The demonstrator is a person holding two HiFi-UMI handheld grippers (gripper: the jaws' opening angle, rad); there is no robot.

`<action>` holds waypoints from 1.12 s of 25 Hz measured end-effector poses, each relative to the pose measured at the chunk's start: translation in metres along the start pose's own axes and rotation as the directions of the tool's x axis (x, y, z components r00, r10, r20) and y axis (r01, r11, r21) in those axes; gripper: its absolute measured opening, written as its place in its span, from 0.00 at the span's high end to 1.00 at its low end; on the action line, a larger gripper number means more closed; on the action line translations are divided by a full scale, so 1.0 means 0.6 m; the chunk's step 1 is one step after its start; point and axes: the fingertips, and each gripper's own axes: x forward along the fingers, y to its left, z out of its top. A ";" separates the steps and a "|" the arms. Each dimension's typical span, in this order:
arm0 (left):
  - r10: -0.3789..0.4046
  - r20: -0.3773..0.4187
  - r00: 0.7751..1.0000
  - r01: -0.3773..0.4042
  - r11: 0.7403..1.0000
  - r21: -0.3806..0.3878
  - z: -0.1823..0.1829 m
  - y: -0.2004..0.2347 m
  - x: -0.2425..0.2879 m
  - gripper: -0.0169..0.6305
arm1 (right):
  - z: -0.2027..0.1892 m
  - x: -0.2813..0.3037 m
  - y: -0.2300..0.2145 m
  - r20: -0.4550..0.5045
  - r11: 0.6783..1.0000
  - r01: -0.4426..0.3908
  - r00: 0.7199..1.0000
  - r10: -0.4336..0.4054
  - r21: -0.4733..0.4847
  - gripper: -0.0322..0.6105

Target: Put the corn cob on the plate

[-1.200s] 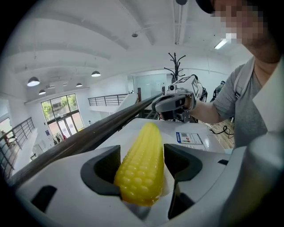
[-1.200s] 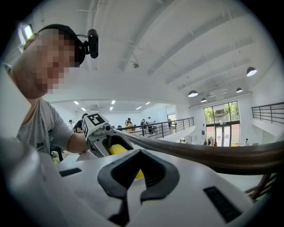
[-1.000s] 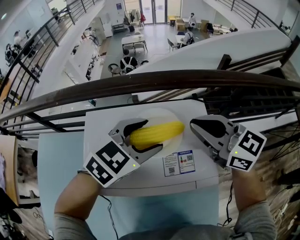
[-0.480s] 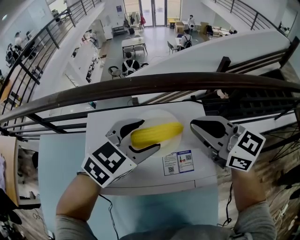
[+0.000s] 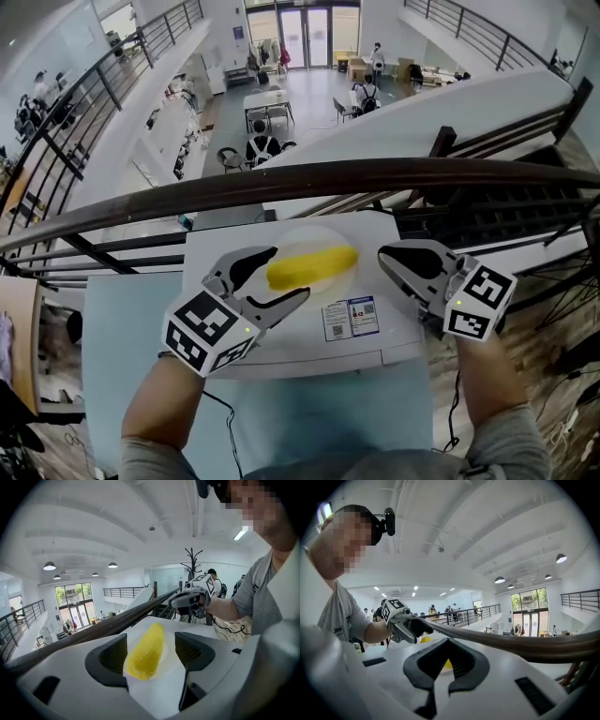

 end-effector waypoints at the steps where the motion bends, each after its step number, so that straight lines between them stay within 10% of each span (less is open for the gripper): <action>1: 0.008 0.010 1.000 -0.008 1.000 -0.006 0.004 -0.002 -0.005 0.46 | 0.002 -0.005 0.002 -0.002 1.000 0.004 1.000 -0.004 0.000 0.92; 28: 0.207 0.366 0.907 -0.108 0.956 -0.272 0.013 -0.161 -0.263 0.93 | 0.018 -0.141 0.177 -0.019 0.995 0.081 0.997 -0.080 0.056 0.92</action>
